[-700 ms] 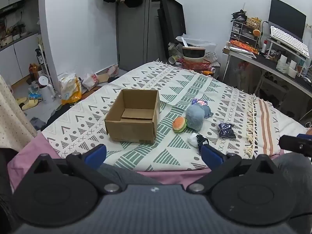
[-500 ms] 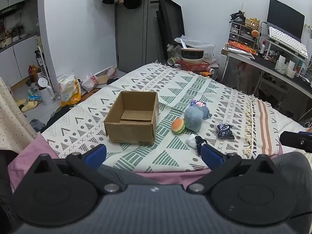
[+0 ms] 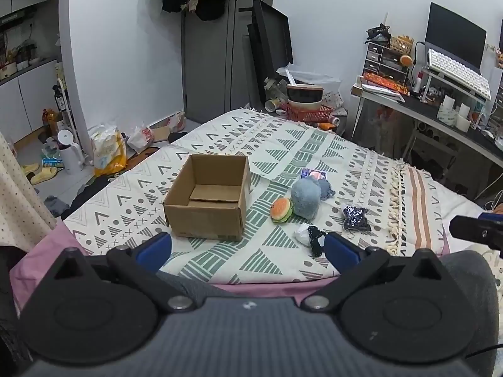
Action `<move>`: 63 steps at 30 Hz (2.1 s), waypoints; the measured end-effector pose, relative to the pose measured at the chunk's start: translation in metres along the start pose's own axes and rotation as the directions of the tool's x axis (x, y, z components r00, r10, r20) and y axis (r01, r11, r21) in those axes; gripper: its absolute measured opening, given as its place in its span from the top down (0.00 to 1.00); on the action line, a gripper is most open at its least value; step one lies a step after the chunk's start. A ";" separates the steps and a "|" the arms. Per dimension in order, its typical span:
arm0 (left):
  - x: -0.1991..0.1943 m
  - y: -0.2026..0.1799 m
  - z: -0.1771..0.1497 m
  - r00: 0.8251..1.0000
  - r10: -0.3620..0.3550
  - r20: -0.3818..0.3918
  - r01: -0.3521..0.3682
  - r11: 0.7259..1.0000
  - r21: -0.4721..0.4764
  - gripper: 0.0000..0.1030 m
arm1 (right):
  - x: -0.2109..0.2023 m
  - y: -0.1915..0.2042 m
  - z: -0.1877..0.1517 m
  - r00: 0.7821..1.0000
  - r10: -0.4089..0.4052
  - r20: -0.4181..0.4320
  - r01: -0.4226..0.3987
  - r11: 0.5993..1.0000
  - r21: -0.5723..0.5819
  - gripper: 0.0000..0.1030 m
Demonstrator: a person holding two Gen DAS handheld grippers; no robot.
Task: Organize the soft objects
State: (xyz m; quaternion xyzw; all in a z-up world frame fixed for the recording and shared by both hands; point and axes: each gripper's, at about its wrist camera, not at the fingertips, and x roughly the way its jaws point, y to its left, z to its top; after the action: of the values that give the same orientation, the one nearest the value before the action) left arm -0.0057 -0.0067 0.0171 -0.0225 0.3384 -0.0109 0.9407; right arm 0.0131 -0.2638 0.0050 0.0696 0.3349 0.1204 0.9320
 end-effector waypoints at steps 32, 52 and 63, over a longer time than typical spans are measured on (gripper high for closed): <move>-0.011 0.001 0.000 0.999 -0.024 0.043 0.025 1.000 -0.012 0.01 | -0.006 0.002 -0.003 1.000 0.008 0.001 -0.008 1.000 -0.008 0.00; -0.010 0.002 -0.001 0.999 -0.022 0.034 0.023 1.000 -0.017 0.01 | -0.005 -0.001 -0.004 1.000 0.004 0.017 -0.004 1.000 0.016 0.00; -0.008 0.000 -0.002 0.999 -0.037 0.032 0.038 0.999 -0.016 0.01 | -0.002 0.000 -0.003 1.000 -0.006 0.009 0.006 1.000 -0.003 0.00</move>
State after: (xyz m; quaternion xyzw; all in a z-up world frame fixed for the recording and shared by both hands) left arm -0.0134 -0.0065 0.0205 -0.0369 0.3233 -0.0255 0.9452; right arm 0.0095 -0.2645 0.0044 0.0676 0.3308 0.1178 0.9339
